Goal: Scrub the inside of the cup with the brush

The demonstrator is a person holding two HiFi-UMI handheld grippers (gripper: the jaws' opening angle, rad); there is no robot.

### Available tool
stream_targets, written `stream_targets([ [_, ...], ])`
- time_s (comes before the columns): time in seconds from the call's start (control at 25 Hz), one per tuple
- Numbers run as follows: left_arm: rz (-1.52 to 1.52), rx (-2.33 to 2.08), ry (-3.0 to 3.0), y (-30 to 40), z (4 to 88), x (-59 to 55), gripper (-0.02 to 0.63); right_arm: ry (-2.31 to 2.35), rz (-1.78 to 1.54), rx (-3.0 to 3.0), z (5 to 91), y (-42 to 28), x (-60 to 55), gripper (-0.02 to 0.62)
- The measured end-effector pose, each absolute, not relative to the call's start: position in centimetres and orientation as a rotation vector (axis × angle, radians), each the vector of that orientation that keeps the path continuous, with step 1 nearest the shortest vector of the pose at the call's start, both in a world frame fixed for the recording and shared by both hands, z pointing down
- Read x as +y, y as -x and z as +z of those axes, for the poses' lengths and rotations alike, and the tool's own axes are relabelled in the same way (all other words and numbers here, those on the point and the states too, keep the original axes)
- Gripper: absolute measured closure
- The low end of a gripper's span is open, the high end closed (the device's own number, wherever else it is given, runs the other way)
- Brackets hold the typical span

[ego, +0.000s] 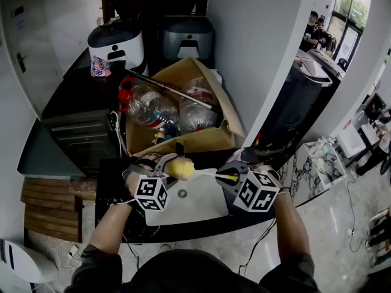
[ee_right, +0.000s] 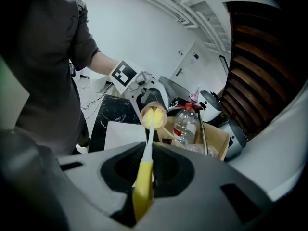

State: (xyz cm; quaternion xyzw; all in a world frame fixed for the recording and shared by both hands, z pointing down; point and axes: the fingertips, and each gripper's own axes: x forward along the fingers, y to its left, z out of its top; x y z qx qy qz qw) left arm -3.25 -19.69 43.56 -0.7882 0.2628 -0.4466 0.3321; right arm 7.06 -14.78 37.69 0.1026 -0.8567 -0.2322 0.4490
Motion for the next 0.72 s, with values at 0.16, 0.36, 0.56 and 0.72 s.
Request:
stream_targets([
  [0.16,-1.191,0.671,2.06,3.3,44.1,-19.7,0.256,-0.227,-0.578,-2.152,37.6,-6.1,-13.8,0.555],
  [0.36,-1.177,0.672,2.119,2.8,45.5,-19.5,0.256,-0.222,-0.559,-2.176,37.4,-6.3,-13.9,0.557],
  [0.56,-1.075,0.801,2.27,4.3,45.3,-20.4,0.256,-0.282,-0.459,-2.289,36.1,-8.6,-13.7,0.557],
  [0.72,-0.896,0.972,2.459,5.2,44.9,-21.2,0.256,-0.393,-0.355,-2.438,35.2,-10.2,-13.3,0.558],
])
